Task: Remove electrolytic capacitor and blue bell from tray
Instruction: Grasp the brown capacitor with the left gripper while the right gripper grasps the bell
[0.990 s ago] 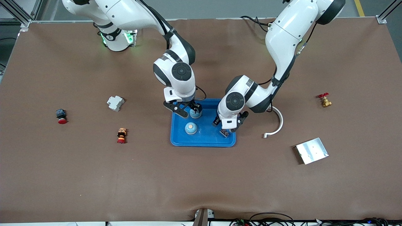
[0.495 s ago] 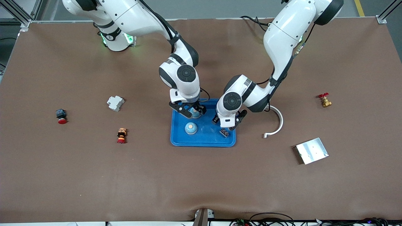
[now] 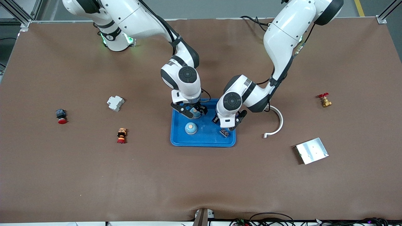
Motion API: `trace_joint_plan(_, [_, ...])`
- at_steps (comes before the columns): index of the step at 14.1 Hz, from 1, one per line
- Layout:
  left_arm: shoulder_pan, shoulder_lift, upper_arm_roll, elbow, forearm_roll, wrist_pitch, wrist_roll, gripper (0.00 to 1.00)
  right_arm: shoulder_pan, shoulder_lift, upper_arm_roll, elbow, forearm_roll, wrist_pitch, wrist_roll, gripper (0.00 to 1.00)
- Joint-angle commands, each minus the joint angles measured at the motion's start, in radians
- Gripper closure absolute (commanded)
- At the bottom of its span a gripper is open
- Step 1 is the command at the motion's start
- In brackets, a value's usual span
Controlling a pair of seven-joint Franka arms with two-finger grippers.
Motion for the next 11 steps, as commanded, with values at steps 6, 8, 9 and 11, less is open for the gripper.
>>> trace_joint_plan(6, [-0.003,-0.015,0.009,0.008,0.088,-0.054,-0.045,1.00,0.018,0.027,-0.012,0.026,-0.047,0.003,0.027,0.61])
trace_joint_plan(8, [0.006,-0.044,0.009,0.015,0.099,-0.105,-0.043,1.00,0.018,0.026,-0.012,0.027,-0.047,0.003,0.027,1.00])
trace_joint_plan(9, [0.009,-0.059,0.015,0.019,0.111,-0.128,-0.043,1.00,0.018,0.024,-0.012,0.028,-0.047,0.001,0.025,1.00])
trace_joint_plan(11, [0.040,-0.111,0.029,0.020,0.122,-0.150,-0.030,1.00,0.018,0.018,-0.012,0.034,-0.047,-0.014,0.017,1.00])
